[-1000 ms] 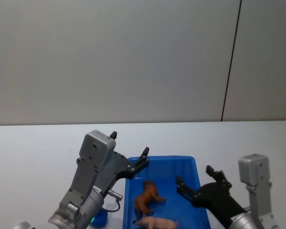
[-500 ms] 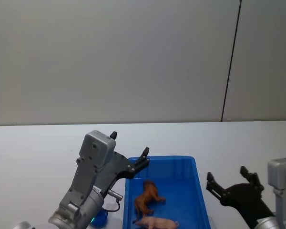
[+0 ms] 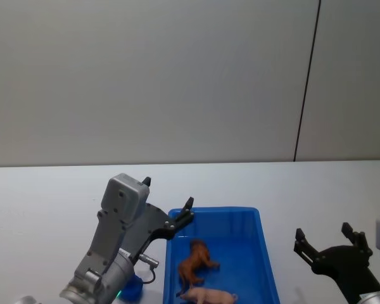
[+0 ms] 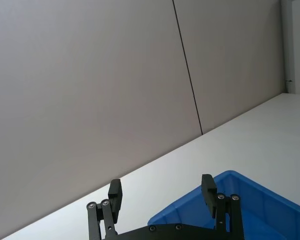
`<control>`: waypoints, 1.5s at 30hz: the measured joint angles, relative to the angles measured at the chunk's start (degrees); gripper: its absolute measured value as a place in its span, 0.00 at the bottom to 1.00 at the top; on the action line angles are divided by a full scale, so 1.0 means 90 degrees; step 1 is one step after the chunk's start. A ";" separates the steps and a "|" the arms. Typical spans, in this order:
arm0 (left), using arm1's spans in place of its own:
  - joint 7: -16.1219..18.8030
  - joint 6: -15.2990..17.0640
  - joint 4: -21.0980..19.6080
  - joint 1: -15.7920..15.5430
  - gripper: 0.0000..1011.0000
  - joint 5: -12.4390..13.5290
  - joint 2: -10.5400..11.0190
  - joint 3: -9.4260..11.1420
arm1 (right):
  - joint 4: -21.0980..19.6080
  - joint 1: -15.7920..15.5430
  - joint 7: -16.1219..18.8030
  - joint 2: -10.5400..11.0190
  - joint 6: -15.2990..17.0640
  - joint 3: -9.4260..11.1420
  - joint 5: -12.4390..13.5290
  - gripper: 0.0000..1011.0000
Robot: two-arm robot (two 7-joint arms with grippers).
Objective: Pick up the two dolls from the table and place them into the box.
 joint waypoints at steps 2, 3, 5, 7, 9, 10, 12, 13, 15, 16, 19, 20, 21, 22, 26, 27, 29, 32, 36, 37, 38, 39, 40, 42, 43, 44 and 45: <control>0.0018 0.0044 -0.0038 0.0030 0.99 -0.0041 0.0033 -0.0023 | -0.0018 -0.0017 -0.0033 0.0013 -0.0004 0.0011 0.0001 0.99; 0.0030 0.0082 -0.0056 0.0044 0.99 -0.0074 0.0050 -0.0034 | -0.0022 -0.0022 -0.0041 0.0016 -0.0004 0.0013 0.0002 0.99; 0.0055 0.0186 -0.0116 0.0099 0.99 -0.0157 0.0111 -0.0070 | -0.0035 -0.0035 -0.0064 0.0025 -0.0006 0.0020 0.0003 0.99; 0.0065 0.0251 -0.0153 0.0131 0.99 -0.0209 0.0152 -0.0095 | -0.0041 -0.0043 -0.0078 0.0031 -0.0007 0.0026 0.0004 0.99; 0.0073 0.0347 -0.0207 0.0177 0.99 -0.0296 0.0214 -0.0134 | -0.0053 -0.0053 -0.0097 0.0037 -0.0009 0.0031 0.0006 0.99; 0.0075 0.0392 -0.0228 0.0195 0.99 -0.0336 0.0242 -0.0152 | -0.0058 -0.0058 -0.0108 0.0040 -0.0010 0.0034 0.0007 0.99; 0.0076 0.0495 -0.0275 0.0244 0.99 -0.0426 0.0312 -0.0195 | -0.0062 -0.0062 -0.0117 0.0044 -0.0011 0.0037 0.0007 0.99; 0.0075 0.0524 -0.0289 0.0259 0.99 -0.0455 0.0333 -0.0208 | -0.0065 -0.0064 -0.0121 0.0046 -0.0012 0.0038 0.0007 0.99; 0.0072 0.0629 -0.0322 0.0309 0.99 -0.0551 0.0401 -0.0249 | -0.0071 -0.0071 -0.0133 0.0051 -0.0014 0.0042 0.0008 0.99; 0.0068 0.0659 -0.0330 0.0323 0.99 -0.0579 0.0420 -0.0260 | -0.0073 -0.0073 -0.0135 0.0052 -0.0014 0.0043 0.0008 0.99; 0.0039 0.0777 -0.0345 0.0370 0.99 -0.0693 0.0488 -0.0305 | -0.0078 -0.0079 -0.0146 0.0056 -0.0017 0.0046 0.0008 0.99; 0.0030 0.0801 -0.0346 0.0384 0.99 -0.0719 0.0509 -0.0319 | -0.0079 -0.0081 -0.0149 0.0057 -0.0017 0.0047 0.0008 0.99; 0.0010 0.0844 -0.0346 0.0405 0.99 -0.0769 0.0539 -0.0340 | -0.0082 -0.0083 -0.0154 0.0058 -0.0017 0.0048 0.0008 0.99; -0.0005 0.0871 -0.0345 0.0415 0.99 -0.0799 0.0551 -0.0348 | -0.0083 -0.0084 -0.0155 0.0060 -0.0018 0.0049 0.0007 0.99; -0.0064 0.0960 -0.0299 0.0464 0.99 -0.0919 0.0610 -0.0393 | -0.0086 -0.0088 -0.0163 0.0062 -0.0018 0.0052 0.0008 0.99; -0.0094 0.0987 -0.0271 0.0480 0.99 -0.0956 0.0627 -0.0407 | -0.0087 -0.0089 -0.0166 0.0062 -0.0018 0.0053 0.0008 0.99; -0.0124 0.1012 -0.0241 0.0493 0.99 -0.0993 0.0642 -0.0418 | -0.0089 -0.0090 -0.0169 0.0064 -0.0018 0.0055 0.0007 0.99; -0.0192 0.1061 -0.0165 0.0512 0.99 -0.1065 0.0664 -0.0440 | -0.0091 -0.0091 -0.0172 0.0065 -0.0018 0.0056 0.0007 0.99; -0.0302 0.1137 -0.0038 0.0524 0.99 -0.1145 0.0680 -0.0464 | -0.0095 -0.0093 -0.0175 0.0068 -0.0017 0.0058 0.0007 0.99; -0.0321 0.1149 -0.0019 0.0525 0.99 -0.1155 0.0681 -0.0466 | -0.0095 -0.0094 -0.0176 0.0068 -0.0017 0.0058 0.0007 0.99; -0.0359 0.1174 0.0020 0.0525 0.99 -0.1176 0.0682 -0.0471 | -0.0096 -0.0095 -0.0177 0.0069 -0.0017 0.0057 0.0007 0.99; -0.0382 0.1191 0.0039 0.0525 0.99 -0.1186 0.0682 -0.0473 | -0.0097 -0.0095 -0.0177 0.0070 -0.0017 0.0058 0.0007 0.99; -0.0393 0.1199 0.0060 0.0525 0.99 -0.1190 0.0682 -0.0474 | -0.0097 -0.0096 -0.0178 0.0070 -0.0017 0.0058 0.0007 0.99; -0.0452 0.1241 0.0129 0.0524 0.99 -0.1216 0.0680 -0.0476 | -0.0097 -0.0096 -0.0179 0.0070 -0.0017 0.0058 0.0007 0.99; -0.0468 0.1251 0.0152 0.0522 0.99 -0.1221 0.0678 -0.0477 | -0.0098 -0.0097 -0.0179 0.0070 -0.0017 0.0058 0.0007 0.99; -0.0493 0.1265 0.0174 0.0520 0.99 -0.1226 0.0676 -0.0477 | -0.0097 -0.0098 -0.0180 0.0070 -0.0017 0.0058 0.0007 0.99; -0.0528 0.1286 0.0224 0.0513 0.99 -0.1231 0.0668 -0.0477 | -0.0098 -0.0098 -0.0181 0.0070 -0.0017 0.0058 0.0007 0.99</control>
